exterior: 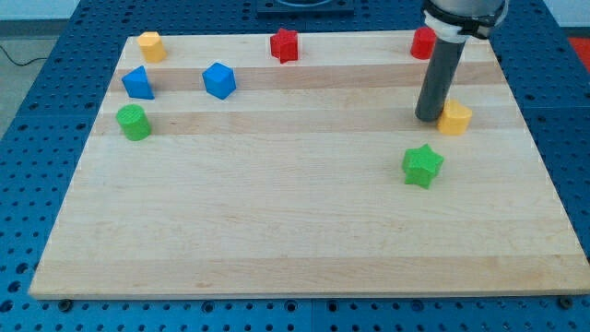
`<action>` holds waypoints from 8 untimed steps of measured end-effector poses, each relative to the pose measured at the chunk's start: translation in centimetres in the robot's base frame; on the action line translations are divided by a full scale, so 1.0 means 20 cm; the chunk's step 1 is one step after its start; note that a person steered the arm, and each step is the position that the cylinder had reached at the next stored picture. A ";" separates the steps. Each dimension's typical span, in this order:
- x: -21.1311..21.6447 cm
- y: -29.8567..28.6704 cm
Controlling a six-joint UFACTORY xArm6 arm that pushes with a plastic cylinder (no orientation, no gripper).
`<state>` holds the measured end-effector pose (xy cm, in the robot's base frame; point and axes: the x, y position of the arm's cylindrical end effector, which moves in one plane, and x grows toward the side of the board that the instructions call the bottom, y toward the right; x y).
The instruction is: Place the green star at the bottom left of the board
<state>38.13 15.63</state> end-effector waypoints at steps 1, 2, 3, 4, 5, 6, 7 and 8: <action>0.15 -0.31; 0.35 -0.55; 0.38 -0.56; 0.34 -0.56; 0.18 -0.56; 0.07 -0.56; 0.16 -0.50; 0.29 -0.35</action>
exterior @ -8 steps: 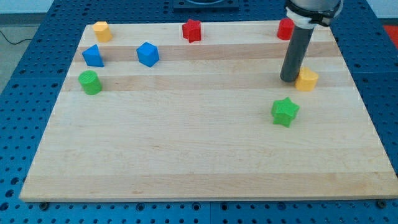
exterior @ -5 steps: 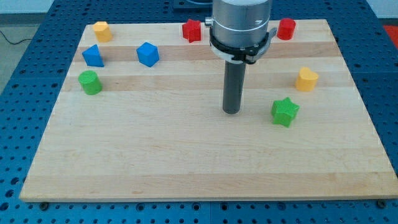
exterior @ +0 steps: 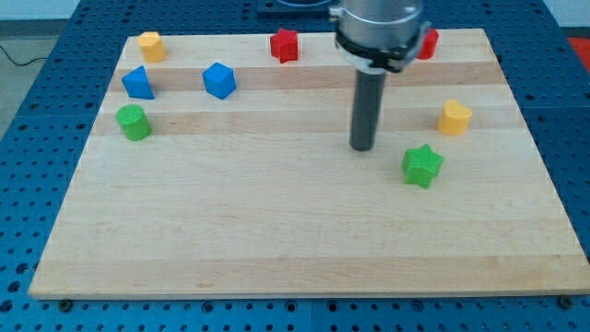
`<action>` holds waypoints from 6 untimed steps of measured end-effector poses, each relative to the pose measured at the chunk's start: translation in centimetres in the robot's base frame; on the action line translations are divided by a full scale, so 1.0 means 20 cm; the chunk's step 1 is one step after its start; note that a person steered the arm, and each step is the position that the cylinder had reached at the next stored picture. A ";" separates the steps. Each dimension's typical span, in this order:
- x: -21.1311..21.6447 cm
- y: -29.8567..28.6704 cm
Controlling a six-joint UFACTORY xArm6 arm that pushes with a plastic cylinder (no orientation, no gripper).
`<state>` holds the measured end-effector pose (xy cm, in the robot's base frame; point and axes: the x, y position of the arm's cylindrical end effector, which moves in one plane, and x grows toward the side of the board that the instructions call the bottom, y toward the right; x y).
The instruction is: Place the green star at the bottom left of the board
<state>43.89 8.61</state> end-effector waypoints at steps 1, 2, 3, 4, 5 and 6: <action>0.06 0.25; 0.00 0.50; -0.02 0.70; 0.11 0.74; 0.21 0.52; 0.34 0.05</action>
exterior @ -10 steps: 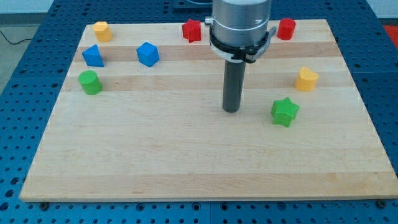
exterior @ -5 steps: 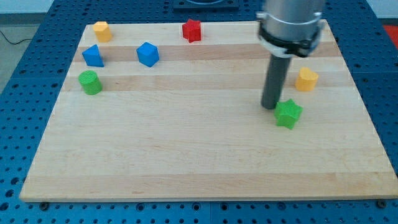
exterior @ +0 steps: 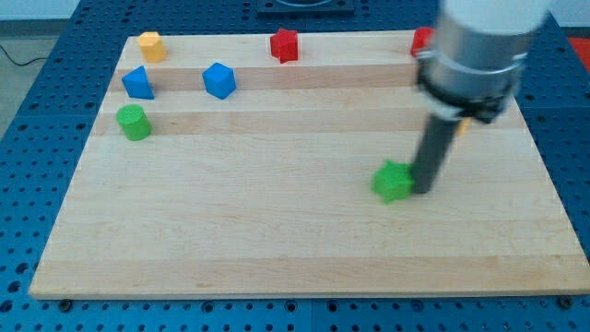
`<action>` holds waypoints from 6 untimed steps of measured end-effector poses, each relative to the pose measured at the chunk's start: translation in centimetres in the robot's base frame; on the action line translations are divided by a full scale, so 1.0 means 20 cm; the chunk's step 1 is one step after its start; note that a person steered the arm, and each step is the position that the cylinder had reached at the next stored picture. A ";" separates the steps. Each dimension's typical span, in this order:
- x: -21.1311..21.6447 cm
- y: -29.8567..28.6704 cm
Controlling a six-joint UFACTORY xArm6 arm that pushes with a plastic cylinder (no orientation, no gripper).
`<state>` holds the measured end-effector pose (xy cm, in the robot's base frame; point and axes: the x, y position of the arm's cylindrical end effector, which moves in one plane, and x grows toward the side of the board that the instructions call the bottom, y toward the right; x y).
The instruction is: Place the green star at the bottom left of the board
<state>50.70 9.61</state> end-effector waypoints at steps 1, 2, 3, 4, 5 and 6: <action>0.11 -0.48; 0.12 -0.67; 0.12 -0.57; 0.08 -0.53; 0.03 -0.63; -0.01 -0.64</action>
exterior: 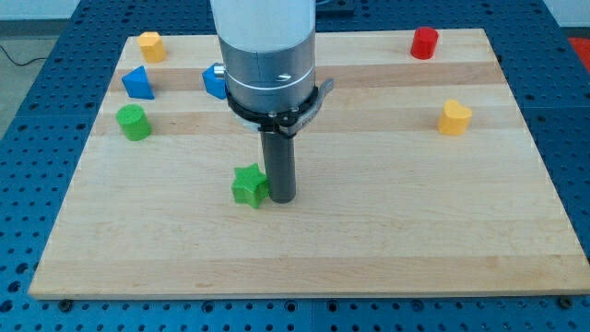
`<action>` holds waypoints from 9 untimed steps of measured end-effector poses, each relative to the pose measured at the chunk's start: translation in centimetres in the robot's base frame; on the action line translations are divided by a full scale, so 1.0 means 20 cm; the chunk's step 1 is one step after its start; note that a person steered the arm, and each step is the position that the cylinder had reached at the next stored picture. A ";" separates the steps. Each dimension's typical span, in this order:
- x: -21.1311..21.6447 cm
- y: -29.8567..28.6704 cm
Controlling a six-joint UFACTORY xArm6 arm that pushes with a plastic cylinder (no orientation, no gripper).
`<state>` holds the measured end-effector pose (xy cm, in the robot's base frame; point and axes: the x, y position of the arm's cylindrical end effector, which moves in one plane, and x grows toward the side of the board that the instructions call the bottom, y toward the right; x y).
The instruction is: Place the green star at the bottom left of the board
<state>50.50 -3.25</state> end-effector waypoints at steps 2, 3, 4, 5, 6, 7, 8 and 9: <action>-0.09 0.11; -0.12 -0.10; 0.04 -0.47; 0.13 -0.71; 0.05 -0.62; 0.04 -0.35; 0.17 -0.26; 0.30 -0.30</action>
<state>56.57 -9.22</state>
